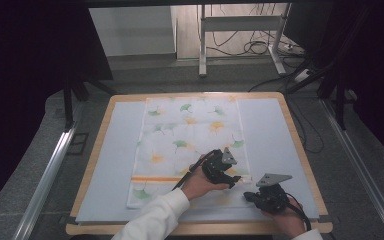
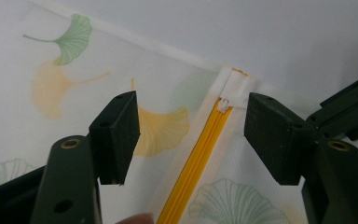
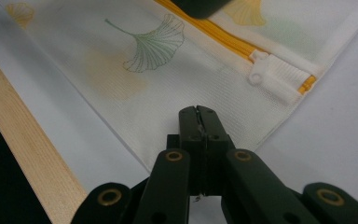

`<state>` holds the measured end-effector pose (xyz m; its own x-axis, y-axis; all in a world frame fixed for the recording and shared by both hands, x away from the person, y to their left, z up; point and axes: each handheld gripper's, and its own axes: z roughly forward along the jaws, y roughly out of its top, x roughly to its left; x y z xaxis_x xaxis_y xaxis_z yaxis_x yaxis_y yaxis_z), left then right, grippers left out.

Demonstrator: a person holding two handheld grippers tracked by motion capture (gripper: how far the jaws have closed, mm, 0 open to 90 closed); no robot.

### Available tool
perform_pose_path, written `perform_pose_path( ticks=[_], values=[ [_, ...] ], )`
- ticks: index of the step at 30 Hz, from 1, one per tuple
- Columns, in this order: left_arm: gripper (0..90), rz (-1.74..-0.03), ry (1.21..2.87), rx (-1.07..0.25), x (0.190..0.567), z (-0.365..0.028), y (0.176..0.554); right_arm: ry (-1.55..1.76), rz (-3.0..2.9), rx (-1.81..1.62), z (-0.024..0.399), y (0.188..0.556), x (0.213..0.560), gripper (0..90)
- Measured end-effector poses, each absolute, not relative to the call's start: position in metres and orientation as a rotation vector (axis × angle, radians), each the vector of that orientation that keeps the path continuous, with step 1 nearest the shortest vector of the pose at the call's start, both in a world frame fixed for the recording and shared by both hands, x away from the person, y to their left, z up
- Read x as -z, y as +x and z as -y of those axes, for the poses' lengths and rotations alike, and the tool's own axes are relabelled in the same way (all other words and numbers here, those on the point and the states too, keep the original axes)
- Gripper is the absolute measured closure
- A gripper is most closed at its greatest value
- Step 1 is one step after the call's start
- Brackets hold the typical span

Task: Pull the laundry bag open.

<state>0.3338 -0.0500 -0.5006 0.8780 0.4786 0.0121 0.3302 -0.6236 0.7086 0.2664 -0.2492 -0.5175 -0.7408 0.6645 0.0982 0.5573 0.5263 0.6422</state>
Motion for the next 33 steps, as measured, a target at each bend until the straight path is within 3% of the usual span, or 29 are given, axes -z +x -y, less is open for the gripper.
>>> perform_pose_path(
  ticks=[22,33],
  values=[
    [42.0,-0.517,2.363,-0.228,0.511,0.088,0.332,1.052,-2.609,-1.014,0.250,0.267,0.518,89.7],
    [54.2,-0.498,2.402,-0.243,0.517,0.092,0.332,1.052,-2.609,-1.019,0.250,0.267,0.518,89.6]
  ],
)
